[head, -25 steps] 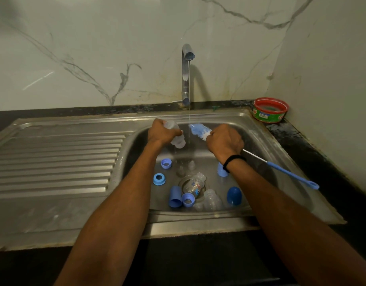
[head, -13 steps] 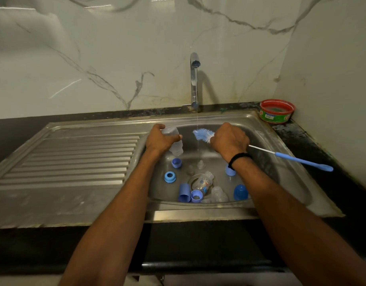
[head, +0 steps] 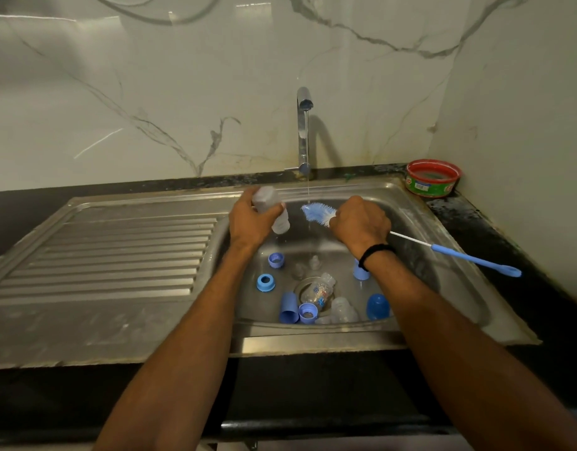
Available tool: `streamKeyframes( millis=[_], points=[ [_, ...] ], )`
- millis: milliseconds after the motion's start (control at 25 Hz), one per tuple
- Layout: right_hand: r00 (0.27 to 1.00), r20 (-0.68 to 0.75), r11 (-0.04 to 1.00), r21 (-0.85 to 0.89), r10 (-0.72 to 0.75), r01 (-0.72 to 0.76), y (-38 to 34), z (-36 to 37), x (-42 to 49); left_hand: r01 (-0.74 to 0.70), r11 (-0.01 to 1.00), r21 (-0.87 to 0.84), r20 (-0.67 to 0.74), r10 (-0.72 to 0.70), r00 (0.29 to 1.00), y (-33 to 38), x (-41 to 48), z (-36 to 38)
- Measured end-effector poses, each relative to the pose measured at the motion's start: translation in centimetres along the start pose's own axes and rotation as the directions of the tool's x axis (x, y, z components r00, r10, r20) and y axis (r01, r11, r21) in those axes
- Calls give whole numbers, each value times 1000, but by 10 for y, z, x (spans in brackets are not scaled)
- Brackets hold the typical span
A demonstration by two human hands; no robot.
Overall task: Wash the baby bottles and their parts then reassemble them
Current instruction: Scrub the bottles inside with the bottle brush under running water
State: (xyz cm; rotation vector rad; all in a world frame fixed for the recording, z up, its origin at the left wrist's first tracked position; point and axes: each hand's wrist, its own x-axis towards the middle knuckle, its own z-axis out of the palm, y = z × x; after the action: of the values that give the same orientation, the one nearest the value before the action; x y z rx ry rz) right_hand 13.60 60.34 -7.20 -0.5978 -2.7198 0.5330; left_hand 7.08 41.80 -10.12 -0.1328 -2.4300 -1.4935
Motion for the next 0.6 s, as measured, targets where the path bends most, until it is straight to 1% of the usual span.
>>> streamKeyframes(
  millis=[120,200,280,360,600],
  points=[
    [1000,-6,1000,9,0,0,1,0,0,36,999,35,30,-37,999,-2,1,-1],
    [1000,-10,1000,-3,-1,1,0,0,-1,-26,1000,13,-5,26,1000,-2,-4,-2],
    [1000,-19,1000,0,7,-7,0,0,-1,-97,994,45,-59,99,993,-4,-6,0],
    [1000,-5,1000,1,4,-4,-1,1,-5,-84,993,77,-10,85,996,-5,-11,1],
    [1000,4,1000,4,-3,3,-5,0,-6,-103,993,53,-81,107,991,-3,-10,-2]
  ],
)
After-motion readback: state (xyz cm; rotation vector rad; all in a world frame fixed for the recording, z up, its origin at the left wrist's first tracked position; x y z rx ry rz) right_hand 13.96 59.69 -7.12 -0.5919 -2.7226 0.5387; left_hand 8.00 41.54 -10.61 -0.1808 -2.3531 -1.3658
